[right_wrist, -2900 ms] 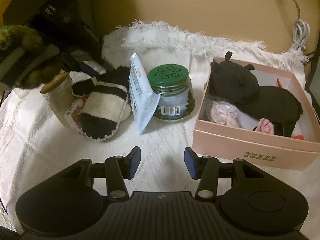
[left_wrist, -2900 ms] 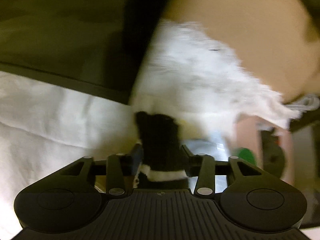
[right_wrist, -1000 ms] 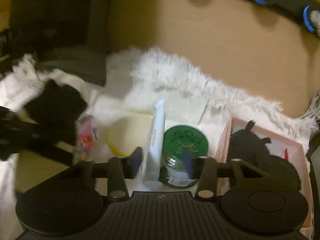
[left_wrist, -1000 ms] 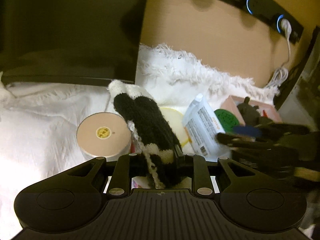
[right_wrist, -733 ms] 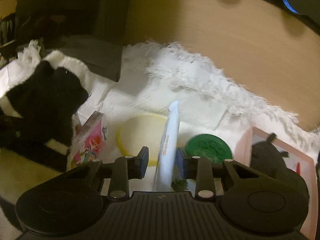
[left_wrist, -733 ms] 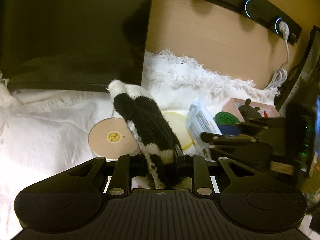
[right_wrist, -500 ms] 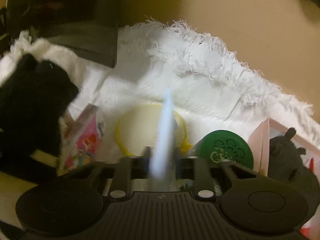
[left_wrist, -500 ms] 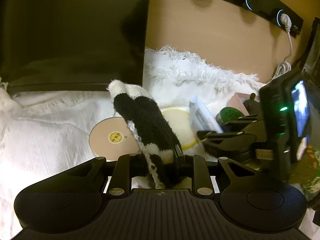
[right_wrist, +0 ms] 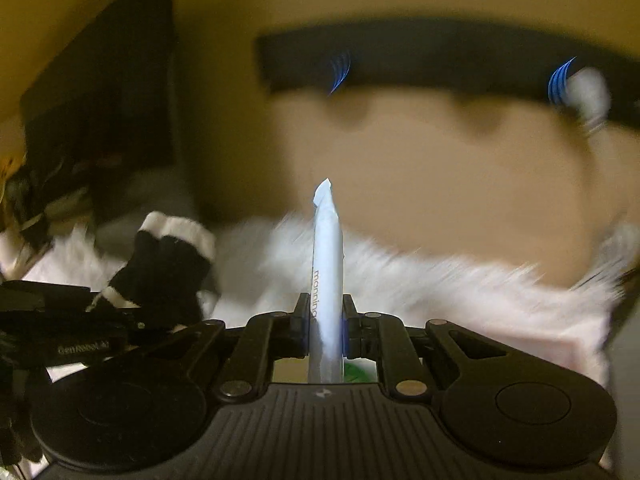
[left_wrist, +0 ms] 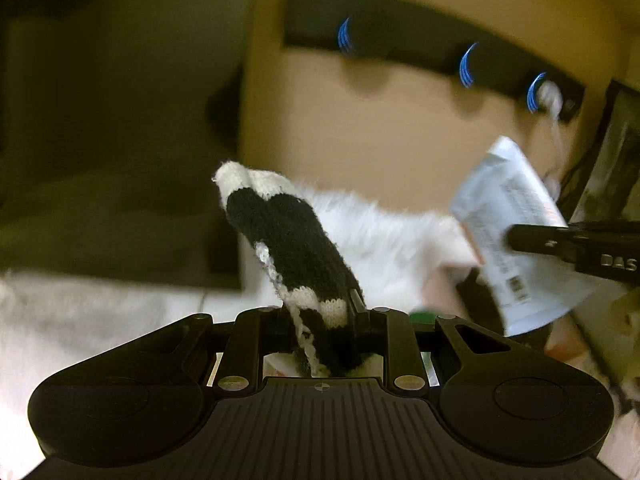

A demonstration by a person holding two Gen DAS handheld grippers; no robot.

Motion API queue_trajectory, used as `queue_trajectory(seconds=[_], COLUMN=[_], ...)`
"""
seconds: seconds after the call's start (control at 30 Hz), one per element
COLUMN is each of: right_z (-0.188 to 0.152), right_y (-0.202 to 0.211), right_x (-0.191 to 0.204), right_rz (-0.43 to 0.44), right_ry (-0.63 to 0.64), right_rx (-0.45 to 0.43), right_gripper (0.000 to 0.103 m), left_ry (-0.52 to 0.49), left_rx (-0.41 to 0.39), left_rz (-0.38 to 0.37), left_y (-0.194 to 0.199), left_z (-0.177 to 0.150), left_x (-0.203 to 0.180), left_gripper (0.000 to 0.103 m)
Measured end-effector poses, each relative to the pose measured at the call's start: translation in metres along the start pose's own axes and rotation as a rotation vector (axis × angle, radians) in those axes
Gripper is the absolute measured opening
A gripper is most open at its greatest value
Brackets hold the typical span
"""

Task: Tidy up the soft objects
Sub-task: 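Grasp the white-and-blue wet wipes packet with the right tool while the left tool holds the sock, then carry the sock and wipes packet into the pink box and open both tools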

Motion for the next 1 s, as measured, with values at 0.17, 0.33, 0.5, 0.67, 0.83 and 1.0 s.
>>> queue_trajectory(seconds=[0.17, 0.33, 0.5, 0.67, 0.83, 1.0], right_z=[0.01, -0.012, -0.044, -0.076, -0.075, -0.074], right_y=[0.064, 0.118, 0.126, 0.111, 0.09, 0.029], right_x=[-0.046, -0.085, -0.112, -0.136, -0.155, -0.153], right_rz=[-0.227, -0.353, -0.394, -0.383, -0.364, -0.349], right_ry=[0.034, -0.036, -0.124, -0.227, -0.278, -0.237], right_rx=[-0.078, -0.108, -0.052, 0.04, 0.053, 0.107], right_gripper=[0.014, 0.014, 0.014, 0.014, 0.014, 0.021], left_ry=[-0.037, -0.064, 0.084, 0.025, -0.031, -0.043], left_rx=[-0.054, -0.025, 0.203, 0.27, 0.186, 0.116], left_rz=[-0.118, -0.275, -0.517, -0.403, -0.332, -0.328], left_y=[0.001, -0.014, -0.074, -0.128, -0.109, -0.076], left_z=[0.039, 0.056, 0.038, -0.011, -0.01, -0.008], left_x=[-0.045, -0.114, -0.176, -0.21, -0.191, -0.173], left_gripper=[0.026, 0.027, 0.026, 0.026, 0.026, 0.026])
Point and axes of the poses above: each gripper's, at about its wrist camera, not at the fingertips, and y roughly against the way its jaws point, x to its left, z to its top, the point moved 3 cm from there along -y, roughly the way its jaws point, and after that the axes turned 12 degrees about z, right-handed, at the moved point
